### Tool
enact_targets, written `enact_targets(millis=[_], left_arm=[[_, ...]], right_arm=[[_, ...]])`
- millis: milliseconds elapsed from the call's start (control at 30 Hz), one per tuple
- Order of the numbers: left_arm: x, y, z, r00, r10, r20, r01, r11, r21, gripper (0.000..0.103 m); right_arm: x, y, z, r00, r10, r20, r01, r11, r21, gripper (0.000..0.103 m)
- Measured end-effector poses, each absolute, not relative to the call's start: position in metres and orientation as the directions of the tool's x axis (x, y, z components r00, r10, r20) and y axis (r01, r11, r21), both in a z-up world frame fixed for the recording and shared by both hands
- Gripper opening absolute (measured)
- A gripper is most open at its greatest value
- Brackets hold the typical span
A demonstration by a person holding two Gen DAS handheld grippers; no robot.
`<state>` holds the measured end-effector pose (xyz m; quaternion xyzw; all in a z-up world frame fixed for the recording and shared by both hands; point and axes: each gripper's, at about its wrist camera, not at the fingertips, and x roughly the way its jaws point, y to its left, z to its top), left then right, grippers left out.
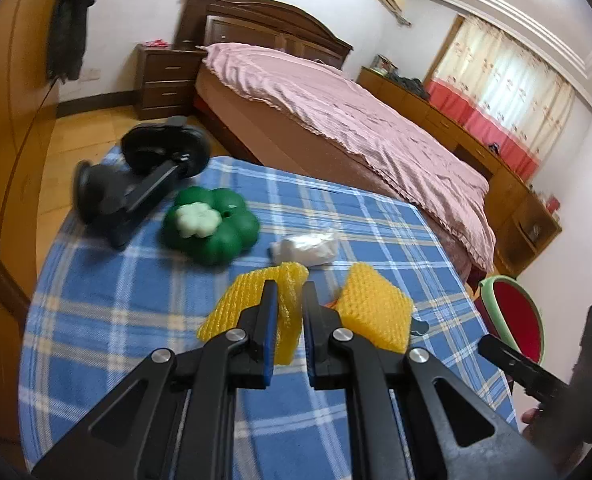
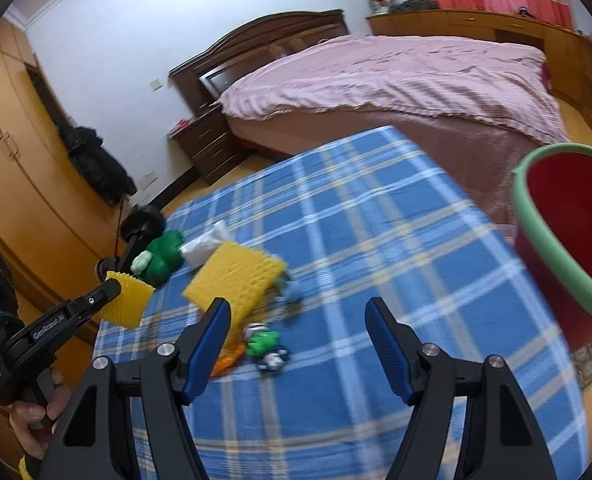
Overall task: Collect trash
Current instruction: 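Grasp the other yellow foam net with the right tool while the left tool holds its net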
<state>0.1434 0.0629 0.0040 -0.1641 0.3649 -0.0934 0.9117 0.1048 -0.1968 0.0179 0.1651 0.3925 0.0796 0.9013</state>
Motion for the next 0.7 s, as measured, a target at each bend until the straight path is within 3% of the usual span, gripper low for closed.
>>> enact_targets(millis=[567,700], left_arm=[[0.133,0.096,-0.029,0.69,-0.216,-0.691,-0.058,0.935,-0.351,0.011],[0.132,0.098,-0.03,0.692,-0.224,-0.686,-0.051,0.933,-0.356,0.011]], right_arm=[[0.163,-0.141,-0.025,0.547,0.396,-0.738,-0.039,0.892,0.45,0.072],[0.169,-0.142,-0.032,0.528,0.414,-0.742,-0.026,0.881,0.473,0.054]])
